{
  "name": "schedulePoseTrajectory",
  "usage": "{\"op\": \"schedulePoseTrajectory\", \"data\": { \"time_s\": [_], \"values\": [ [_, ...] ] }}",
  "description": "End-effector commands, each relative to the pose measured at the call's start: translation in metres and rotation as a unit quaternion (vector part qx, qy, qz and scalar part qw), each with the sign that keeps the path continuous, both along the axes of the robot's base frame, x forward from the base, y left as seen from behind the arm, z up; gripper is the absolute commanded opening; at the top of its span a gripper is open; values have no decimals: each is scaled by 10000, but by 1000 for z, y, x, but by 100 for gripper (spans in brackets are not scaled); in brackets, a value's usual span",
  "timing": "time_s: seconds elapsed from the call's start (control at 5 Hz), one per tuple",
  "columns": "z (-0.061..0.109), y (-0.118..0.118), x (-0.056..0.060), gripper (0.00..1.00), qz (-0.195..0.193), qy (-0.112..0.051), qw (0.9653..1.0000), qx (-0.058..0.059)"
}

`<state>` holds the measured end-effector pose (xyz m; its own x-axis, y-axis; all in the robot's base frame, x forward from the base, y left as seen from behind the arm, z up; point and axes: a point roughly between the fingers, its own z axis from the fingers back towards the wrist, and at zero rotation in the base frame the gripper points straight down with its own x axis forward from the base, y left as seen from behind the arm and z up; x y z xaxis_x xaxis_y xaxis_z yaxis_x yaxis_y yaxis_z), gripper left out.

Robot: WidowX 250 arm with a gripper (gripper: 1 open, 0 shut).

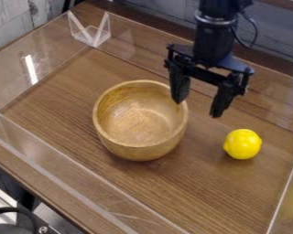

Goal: Put the lemon in the brown bowl

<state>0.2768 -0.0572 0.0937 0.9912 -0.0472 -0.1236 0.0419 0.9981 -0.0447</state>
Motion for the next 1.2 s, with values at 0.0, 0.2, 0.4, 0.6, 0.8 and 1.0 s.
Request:
{"op": "schedulePoseTrajectory", "data": {
  "time_s": [0.0, 0.2, 0.4, 0.6, 0.8, 1.0],
  "values": [
    [8, -9, 5, 100, -45, -253, 9996, -98],
    [5, -15, 5, 100, -40, -249, 9996, -131],
    [2, -20, 4, 100, -44, -273, 9995, -167],
    [0, -28, 4, 100, -65, -314, 9993, -215],
    [-2, -36, 5, 100, -92, -358, 9990, -270],
    [-4, -43, 6, 100, -118, -414, 9986, -321]
  ]
}}
